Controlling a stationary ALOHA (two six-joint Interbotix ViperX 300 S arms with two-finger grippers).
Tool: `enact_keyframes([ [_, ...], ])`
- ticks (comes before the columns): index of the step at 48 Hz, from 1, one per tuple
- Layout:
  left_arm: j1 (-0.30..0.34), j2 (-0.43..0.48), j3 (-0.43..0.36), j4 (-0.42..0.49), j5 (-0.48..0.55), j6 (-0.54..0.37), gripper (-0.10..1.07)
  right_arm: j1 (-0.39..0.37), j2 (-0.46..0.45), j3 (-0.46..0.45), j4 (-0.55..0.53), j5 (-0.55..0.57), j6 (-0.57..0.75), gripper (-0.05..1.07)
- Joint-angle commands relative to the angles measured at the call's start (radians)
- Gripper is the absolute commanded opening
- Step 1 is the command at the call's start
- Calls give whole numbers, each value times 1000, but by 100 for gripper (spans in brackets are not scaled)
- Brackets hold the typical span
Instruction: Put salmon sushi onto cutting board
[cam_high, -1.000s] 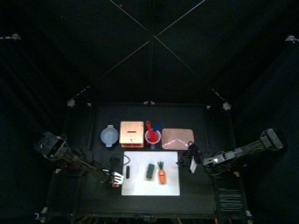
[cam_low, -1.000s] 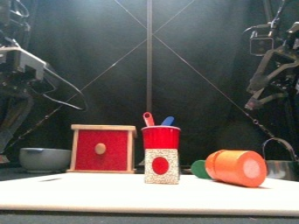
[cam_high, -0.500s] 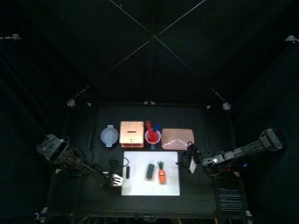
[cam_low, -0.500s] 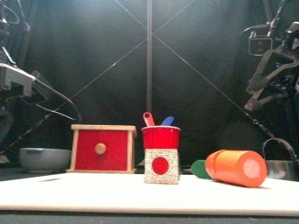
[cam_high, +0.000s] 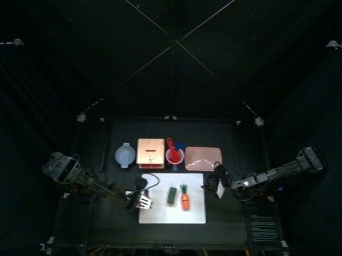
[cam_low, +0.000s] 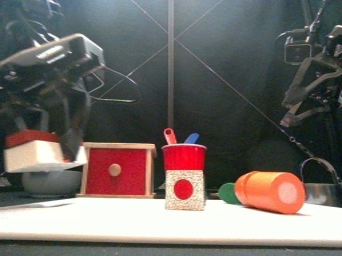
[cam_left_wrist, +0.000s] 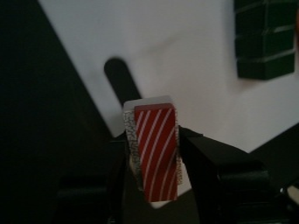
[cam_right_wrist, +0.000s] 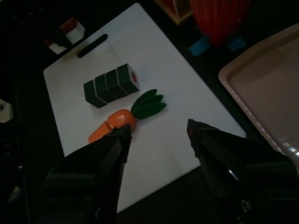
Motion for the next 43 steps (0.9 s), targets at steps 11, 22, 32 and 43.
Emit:
enact_keyframes([
  [11,84,109,-124,74,-21,-2,60,2,-2,-12,20,-3,0,88],
  [22,110,152,-163,66,-38,17,61,3,0,-3,20,-3,0,88],
  [32,123,173,-173,11,-54,37,72,0,0,6,15,2,0,88],
  [43,126,186,-196,5,-77,55,96,-5,0,9,14,3,-2,88],
])
